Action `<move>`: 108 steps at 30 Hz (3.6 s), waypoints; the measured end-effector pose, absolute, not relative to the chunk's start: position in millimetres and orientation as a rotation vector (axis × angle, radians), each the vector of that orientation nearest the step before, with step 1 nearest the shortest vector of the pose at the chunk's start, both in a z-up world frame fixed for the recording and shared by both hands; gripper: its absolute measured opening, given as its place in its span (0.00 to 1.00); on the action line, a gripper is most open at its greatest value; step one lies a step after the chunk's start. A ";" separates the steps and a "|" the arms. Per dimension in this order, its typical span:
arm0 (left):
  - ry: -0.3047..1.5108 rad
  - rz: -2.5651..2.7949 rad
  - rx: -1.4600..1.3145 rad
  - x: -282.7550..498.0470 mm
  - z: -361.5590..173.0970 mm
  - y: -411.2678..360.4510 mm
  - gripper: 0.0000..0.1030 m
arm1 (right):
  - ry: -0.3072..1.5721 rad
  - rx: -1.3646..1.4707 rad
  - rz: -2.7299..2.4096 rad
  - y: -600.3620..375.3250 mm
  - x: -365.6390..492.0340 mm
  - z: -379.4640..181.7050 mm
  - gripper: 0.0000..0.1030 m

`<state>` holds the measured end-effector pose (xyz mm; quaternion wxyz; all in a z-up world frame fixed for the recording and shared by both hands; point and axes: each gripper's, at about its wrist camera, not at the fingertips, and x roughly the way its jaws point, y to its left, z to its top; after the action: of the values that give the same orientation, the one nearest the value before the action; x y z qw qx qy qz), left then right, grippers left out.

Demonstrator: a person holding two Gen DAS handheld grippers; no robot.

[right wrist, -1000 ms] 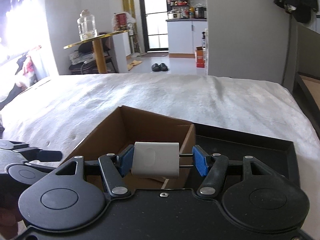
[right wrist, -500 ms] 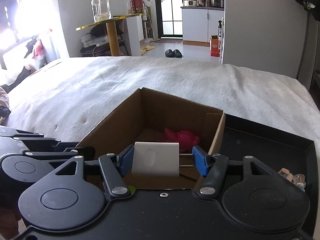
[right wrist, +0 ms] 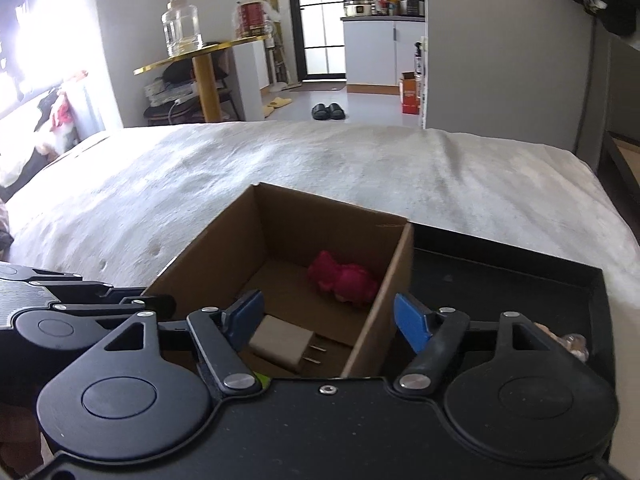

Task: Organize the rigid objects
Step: 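Open the right gripper to drop the white plug block into the box, then move the right gripper to the brown-haired doll figure and close on it, then lift the doll figure with the right gripper over the box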

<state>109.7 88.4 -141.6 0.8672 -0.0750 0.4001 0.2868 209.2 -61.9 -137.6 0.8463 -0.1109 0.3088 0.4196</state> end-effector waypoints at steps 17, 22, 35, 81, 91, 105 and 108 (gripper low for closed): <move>0.860 0.617 -0.093 122.7 -132.9 74.0 0.29 | 0.708 -0.179 0.763 -112.4 233.2 -153.4 0.71; 0.864 0.613 -0.070 127.5 -133.4 67.8 0.33 | 0.717 -0.174 0.735 -121.5 240.0 -159.5 0.71; 0.906 0.635 0.010 139.4 -135.8 53.7 0.61 | 0.775 -0.158 0.647 -141.7 261.7 -178.4 0.78; 0.959 0.672 0.081 153.7 -143.1 38.1 0.70 | 0.802 -0.184 0.585 -160.2 280.1 -207.8 0.42; 0.943 0.677 0.047 146.1 -141.0 47.9 0.70 | 0.740 -0.161 0.652 -145.6 273.3 -182.9 0.42; 0.904 0.672 -0.009 134.3 -140.1 62.5 0.70 | 0.673 -0.195 0.708 -117.7 256.1 -162.5 0.42; 0.891 0.665 -0.021 131.3 -139.6 65.0 0.70 | 0.654 -0.200 0.721 -111.6 252.4 -157.4 0.42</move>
<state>131.3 65.0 -139.6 0.8494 -0.0102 0.4227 0.3157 252.4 -111.6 -157.4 0.8790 -0.0959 0.3138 0.3460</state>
